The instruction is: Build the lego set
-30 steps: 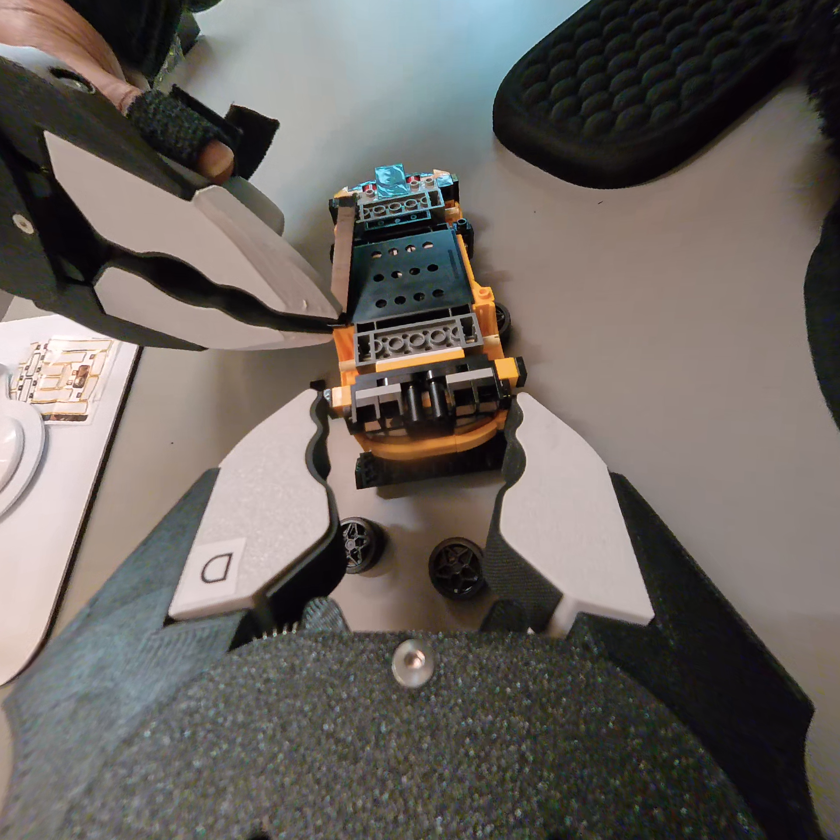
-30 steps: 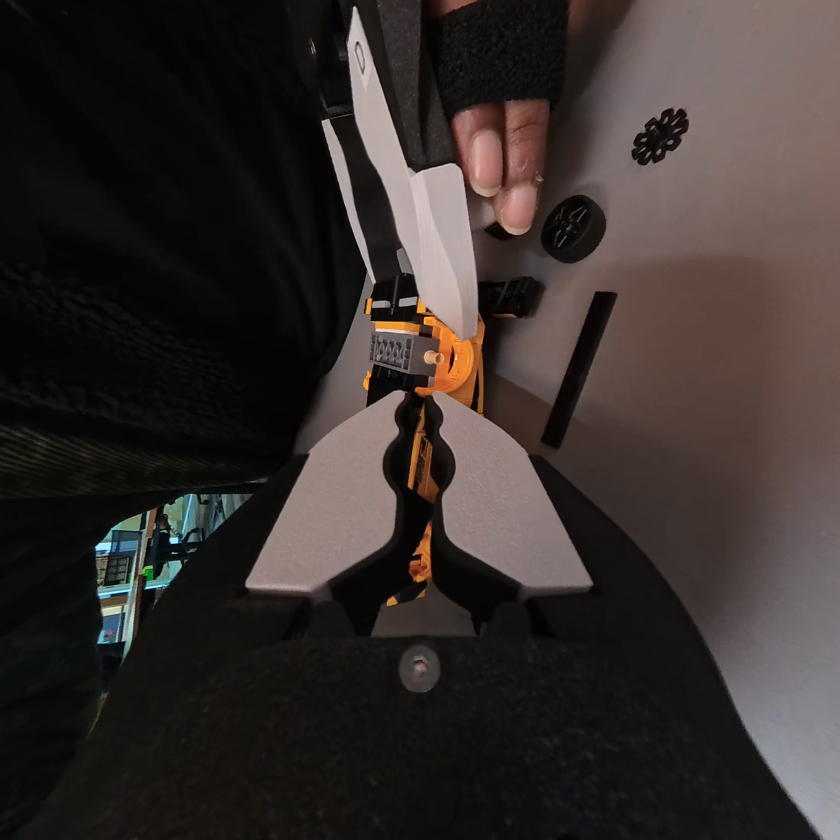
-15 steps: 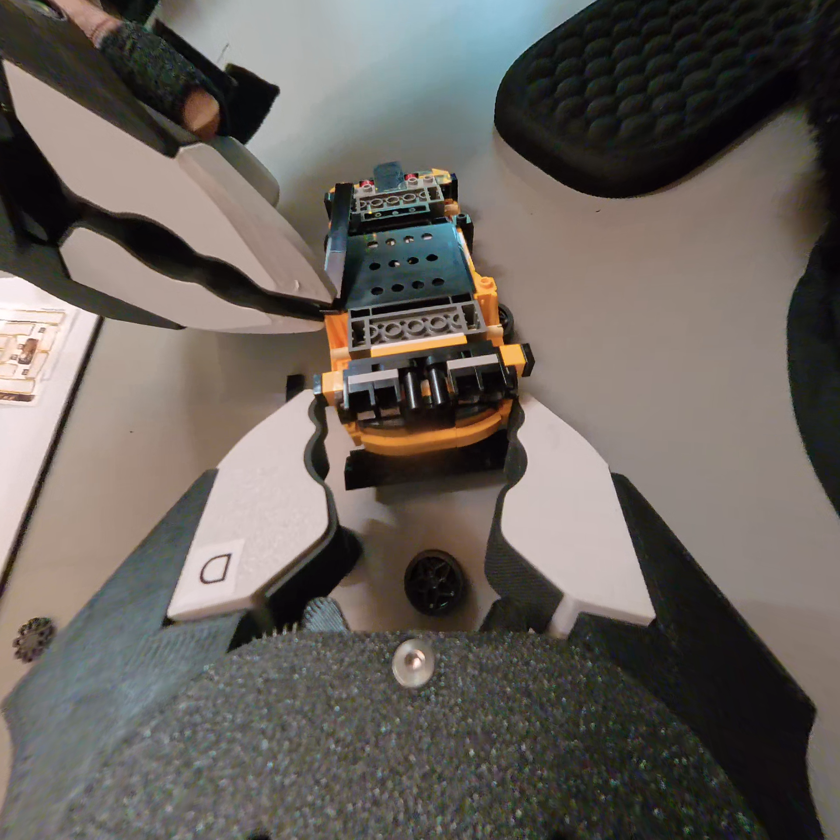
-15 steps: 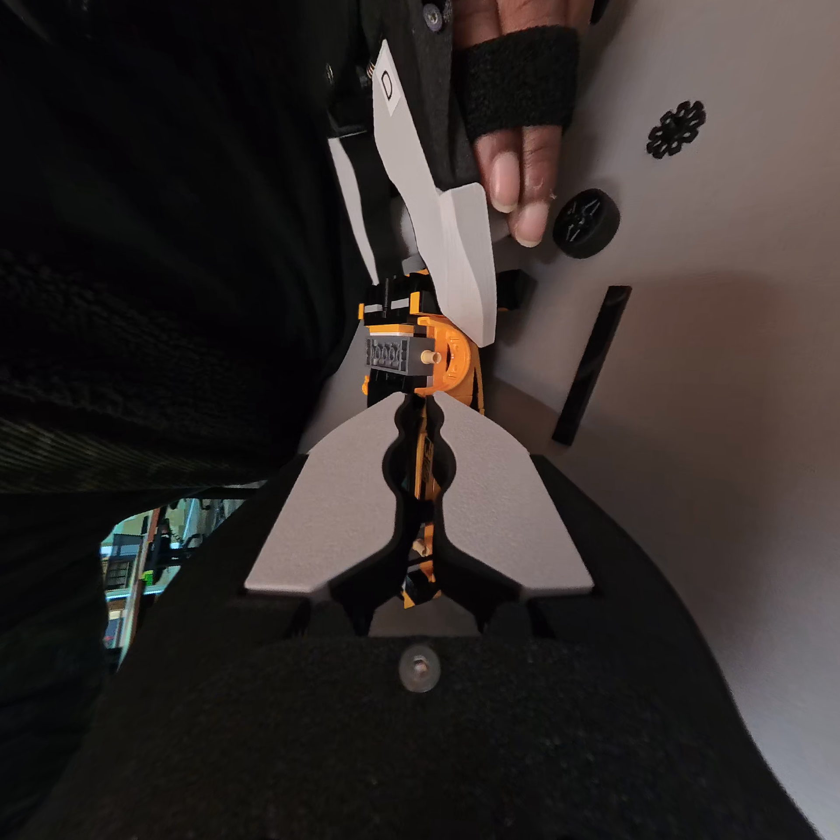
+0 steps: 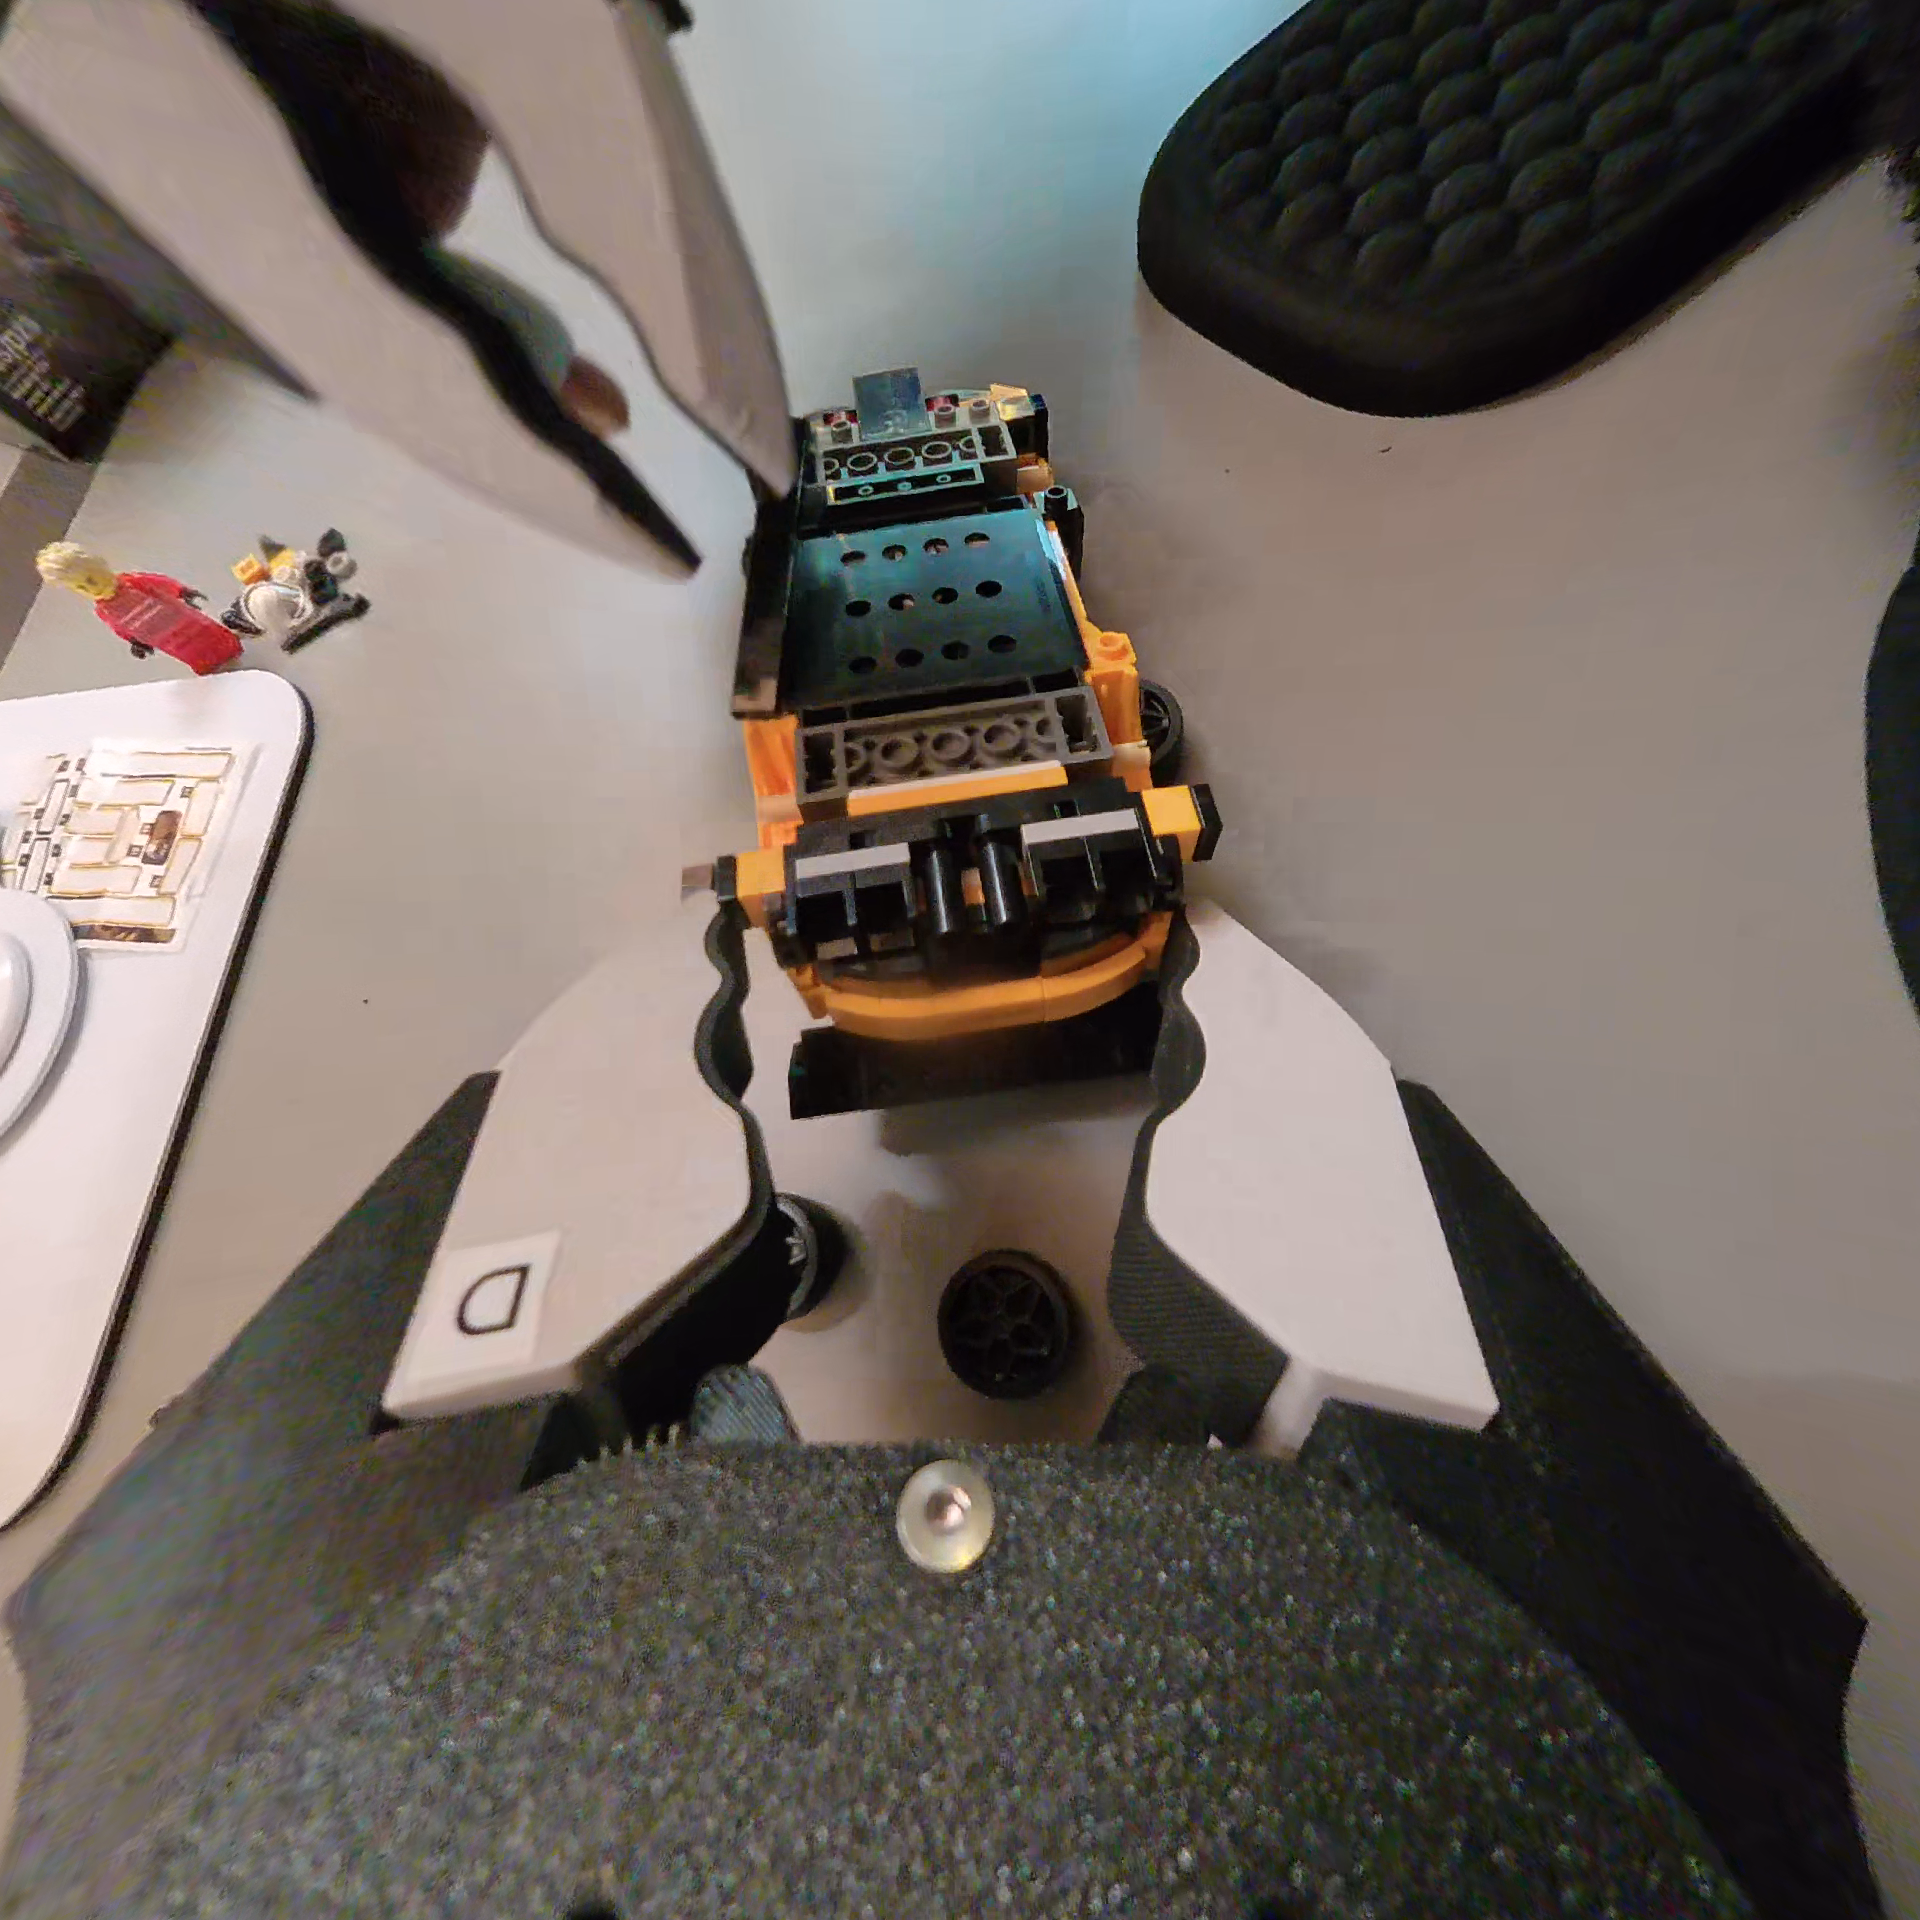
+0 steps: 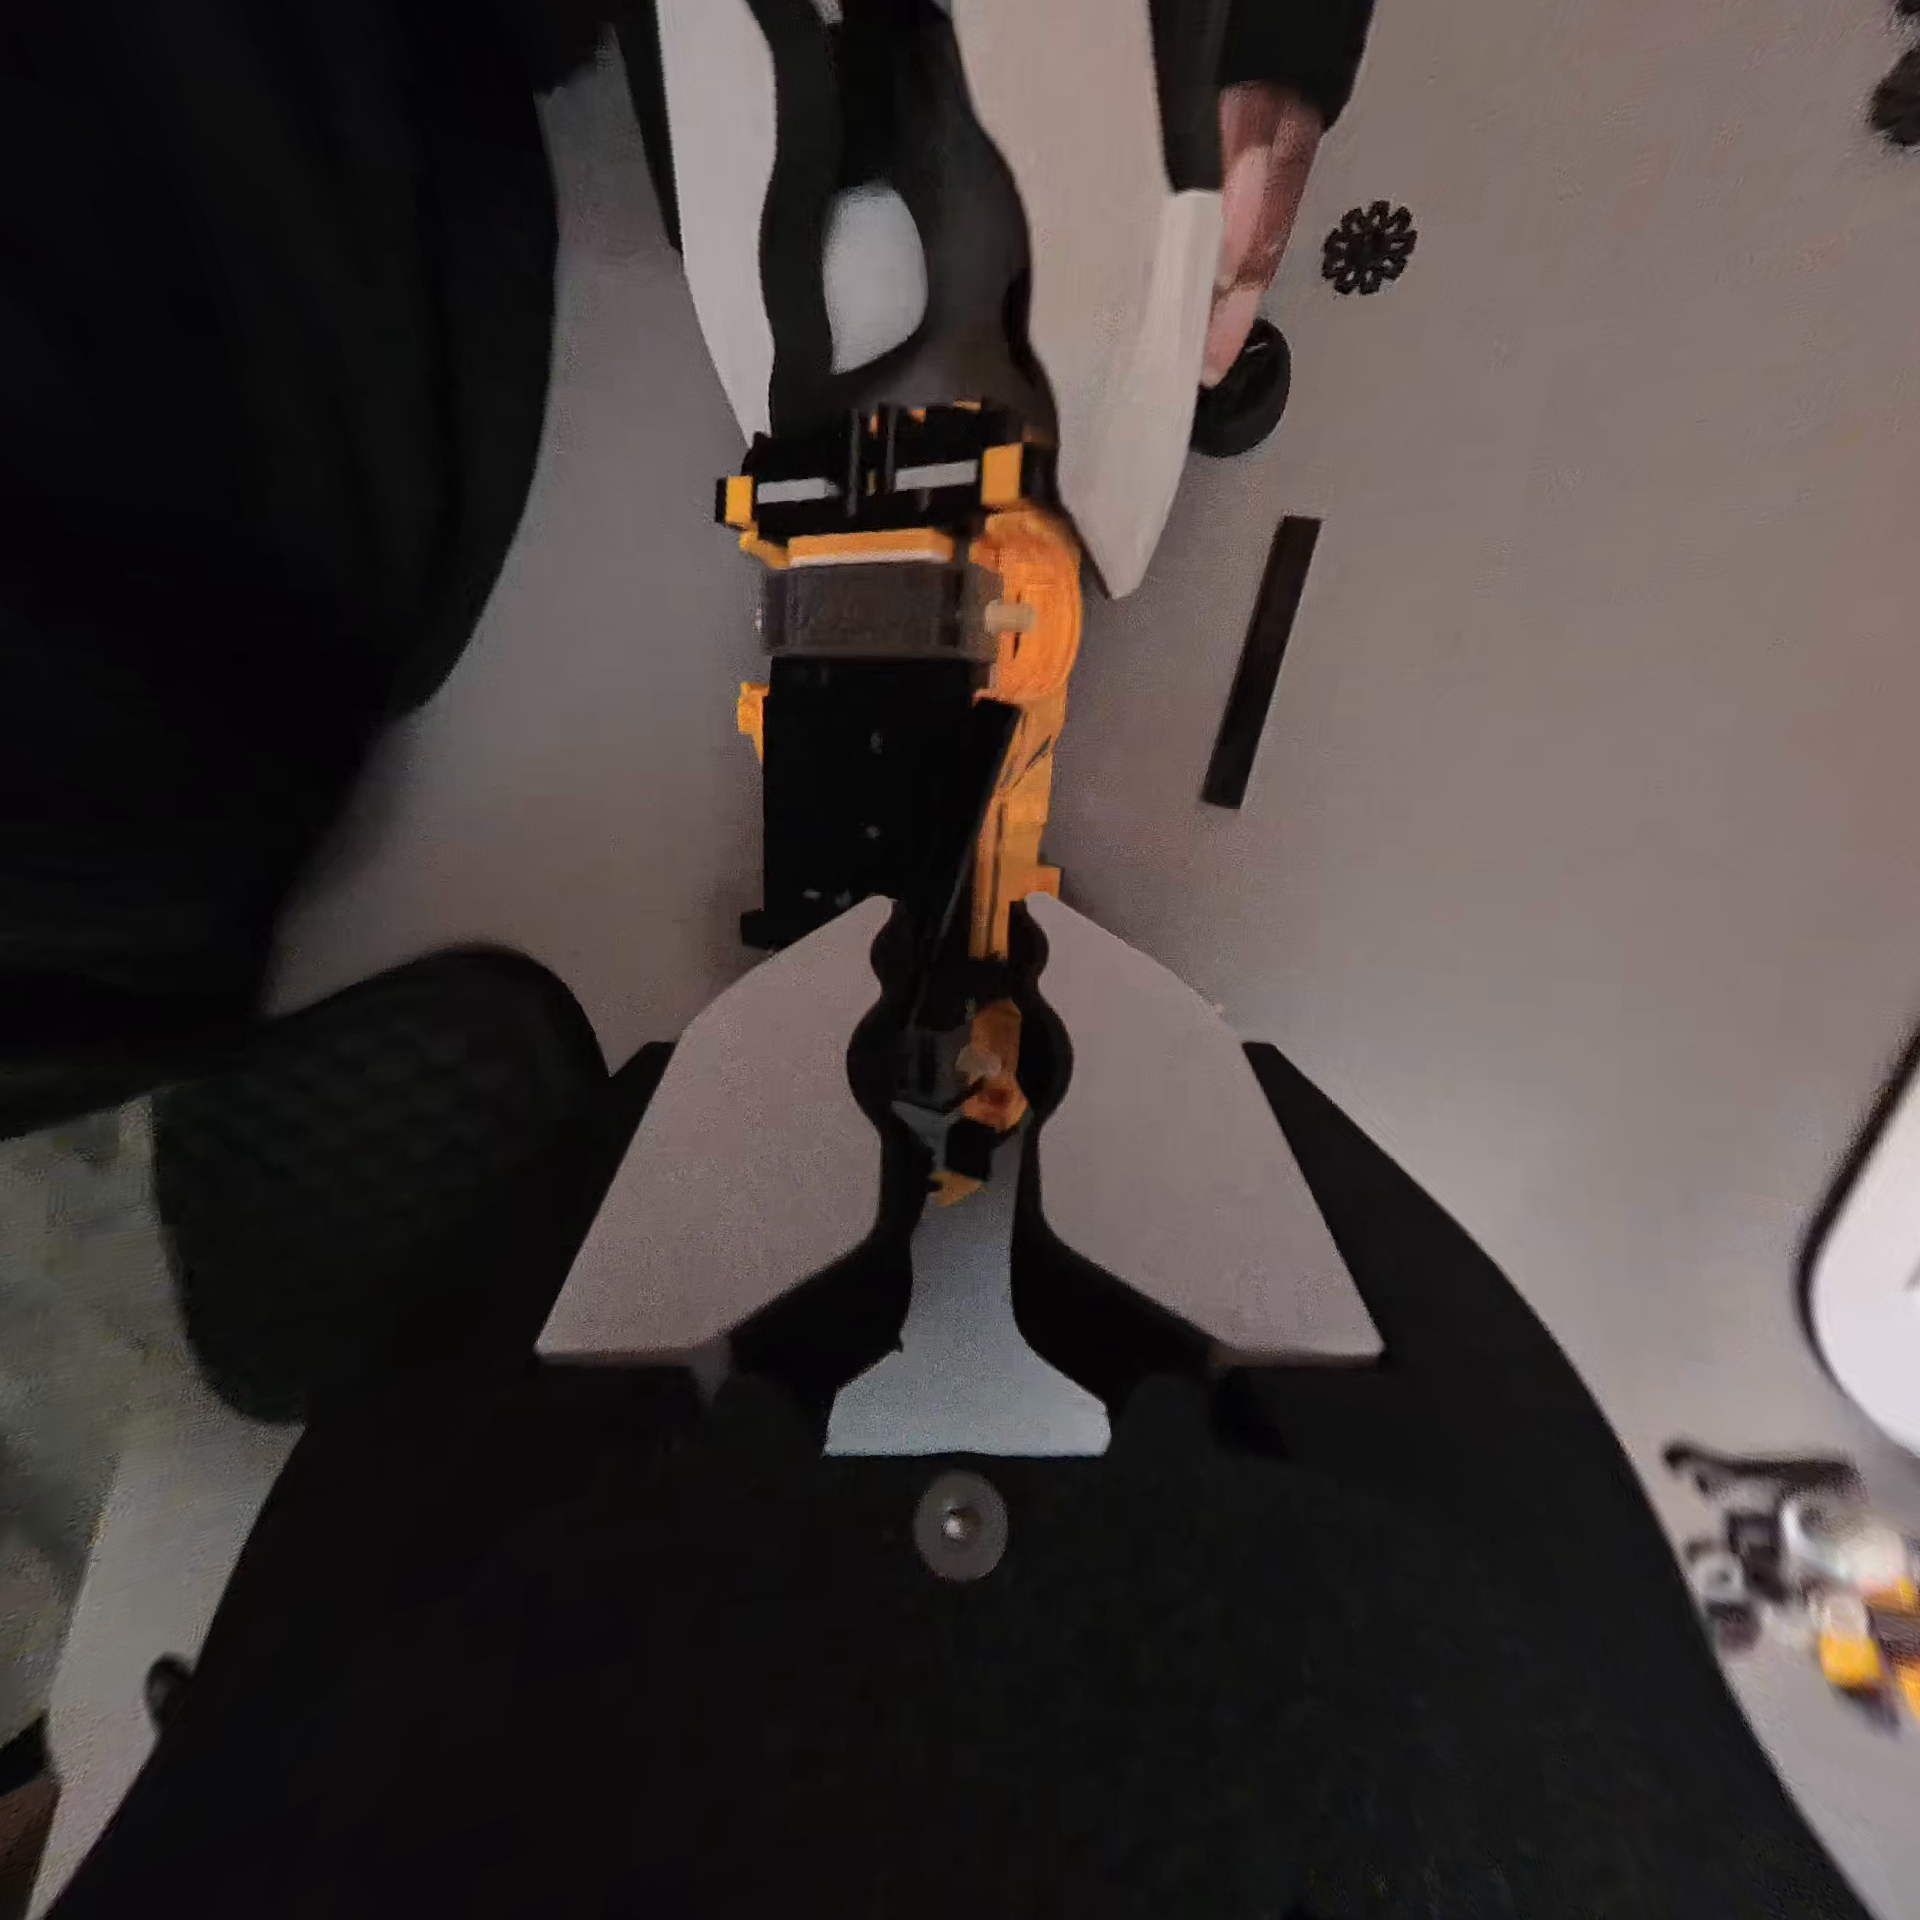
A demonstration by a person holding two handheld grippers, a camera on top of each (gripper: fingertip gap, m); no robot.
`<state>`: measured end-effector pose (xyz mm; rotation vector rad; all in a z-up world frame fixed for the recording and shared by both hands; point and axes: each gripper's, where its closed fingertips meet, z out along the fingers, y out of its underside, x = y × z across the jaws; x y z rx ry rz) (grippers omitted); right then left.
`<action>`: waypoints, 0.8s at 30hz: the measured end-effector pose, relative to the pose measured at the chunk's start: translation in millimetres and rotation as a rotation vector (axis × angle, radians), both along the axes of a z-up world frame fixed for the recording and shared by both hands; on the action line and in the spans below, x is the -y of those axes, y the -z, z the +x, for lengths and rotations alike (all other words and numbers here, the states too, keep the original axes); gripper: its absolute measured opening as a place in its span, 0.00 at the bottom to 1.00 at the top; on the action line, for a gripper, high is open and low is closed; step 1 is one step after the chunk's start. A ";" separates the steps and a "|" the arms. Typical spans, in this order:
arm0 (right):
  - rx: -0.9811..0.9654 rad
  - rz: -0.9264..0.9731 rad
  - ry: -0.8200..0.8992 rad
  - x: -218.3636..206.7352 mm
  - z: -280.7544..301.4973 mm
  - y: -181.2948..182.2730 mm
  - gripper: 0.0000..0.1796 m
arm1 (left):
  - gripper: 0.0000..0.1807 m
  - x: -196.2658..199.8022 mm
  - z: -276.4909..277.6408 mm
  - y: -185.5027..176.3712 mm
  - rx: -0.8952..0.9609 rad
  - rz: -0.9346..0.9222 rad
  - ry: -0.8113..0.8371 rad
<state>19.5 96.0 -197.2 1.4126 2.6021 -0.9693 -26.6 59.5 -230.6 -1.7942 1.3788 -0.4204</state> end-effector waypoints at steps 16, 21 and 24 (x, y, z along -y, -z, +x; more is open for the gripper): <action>-0.113 0.166 0.103 -11.6 12.1 4.2 0.03 | 0.42 -0.1 -0.6 0.3 -0.008 0.005 0.005; -0.164 0.197 0.109 7.0 22.4 -2.2 0.07 | 0.42 -1.7 -2.0 0.1 0.001 0.005 -0.001; -0.168 0.168 0.142 23.0 34.1 -1.6 0.07 | 0.42 -2.5 -3.0 -1.4 0.024 -0.015 -0.004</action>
